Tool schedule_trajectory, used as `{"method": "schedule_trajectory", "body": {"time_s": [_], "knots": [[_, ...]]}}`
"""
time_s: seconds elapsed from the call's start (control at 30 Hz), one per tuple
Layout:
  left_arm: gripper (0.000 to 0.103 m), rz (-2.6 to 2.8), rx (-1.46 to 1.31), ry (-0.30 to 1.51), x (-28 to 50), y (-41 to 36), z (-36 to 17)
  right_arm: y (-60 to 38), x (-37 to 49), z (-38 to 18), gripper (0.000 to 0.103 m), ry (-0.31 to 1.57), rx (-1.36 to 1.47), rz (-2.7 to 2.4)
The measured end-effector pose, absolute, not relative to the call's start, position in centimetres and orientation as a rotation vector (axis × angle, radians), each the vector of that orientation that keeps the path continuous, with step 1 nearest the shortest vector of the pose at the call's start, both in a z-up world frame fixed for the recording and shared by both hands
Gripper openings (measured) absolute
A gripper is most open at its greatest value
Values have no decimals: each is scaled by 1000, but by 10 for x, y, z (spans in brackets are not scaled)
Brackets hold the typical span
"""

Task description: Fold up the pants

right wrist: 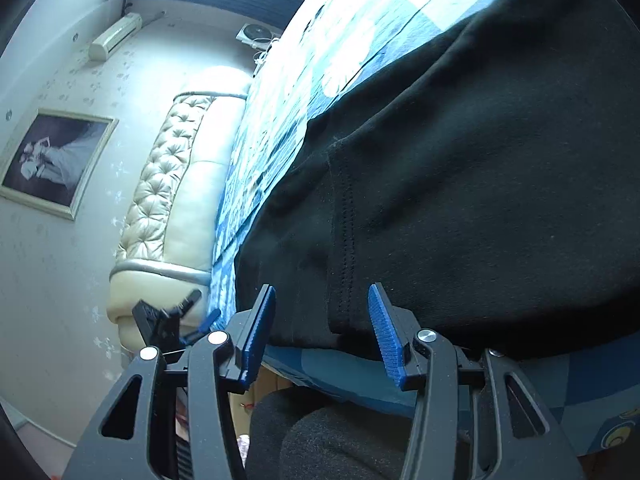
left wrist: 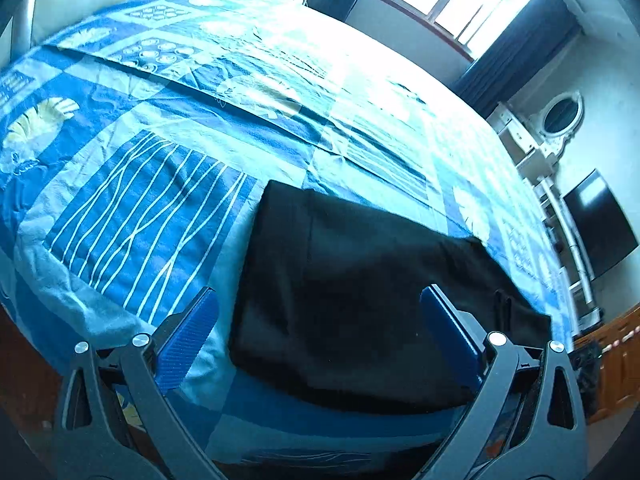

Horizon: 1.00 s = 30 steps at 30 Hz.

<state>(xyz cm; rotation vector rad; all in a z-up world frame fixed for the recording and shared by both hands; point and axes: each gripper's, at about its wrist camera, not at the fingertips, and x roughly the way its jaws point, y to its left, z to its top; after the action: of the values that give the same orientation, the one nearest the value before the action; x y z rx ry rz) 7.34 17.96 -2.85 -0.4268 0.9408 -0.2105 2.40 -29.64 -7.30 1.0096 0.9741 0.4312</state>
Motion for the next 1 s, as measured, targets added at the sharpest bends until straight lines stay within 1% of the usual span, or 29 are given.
{"method": "schedule_trajectory", "body": {"time_s": [0.03,0.17,0.33,0.47,0.57,0.77,0.9,1.0], "knots": [[101,-236,-469,941,81,189,-31,-295,24,-73,58,973,999,437],[100,-385,-593,932,117,211,-36,-292,24,-73,62,979,1002,449],[100,-549,-638,962,168,208,-49,-295,23,-82,63,977,1069,461],[100,-601,-612,1032,203,198,-73,-295,22,-84,63,980,1085,459],[100,-650,-615,1080,215,192,-92,-294,24,-84,63,989,1084,451],[100,-828,-681,1028,193,201,-98,-294,23,-85,65,983,1121,449],[100,-1002,-839,1017,163,200,-104,-298,20,-92,65,969,1189,451],[100,-984,-820,1032,146,190,-104,-300,20,-94,65,967,1213,458]]}}
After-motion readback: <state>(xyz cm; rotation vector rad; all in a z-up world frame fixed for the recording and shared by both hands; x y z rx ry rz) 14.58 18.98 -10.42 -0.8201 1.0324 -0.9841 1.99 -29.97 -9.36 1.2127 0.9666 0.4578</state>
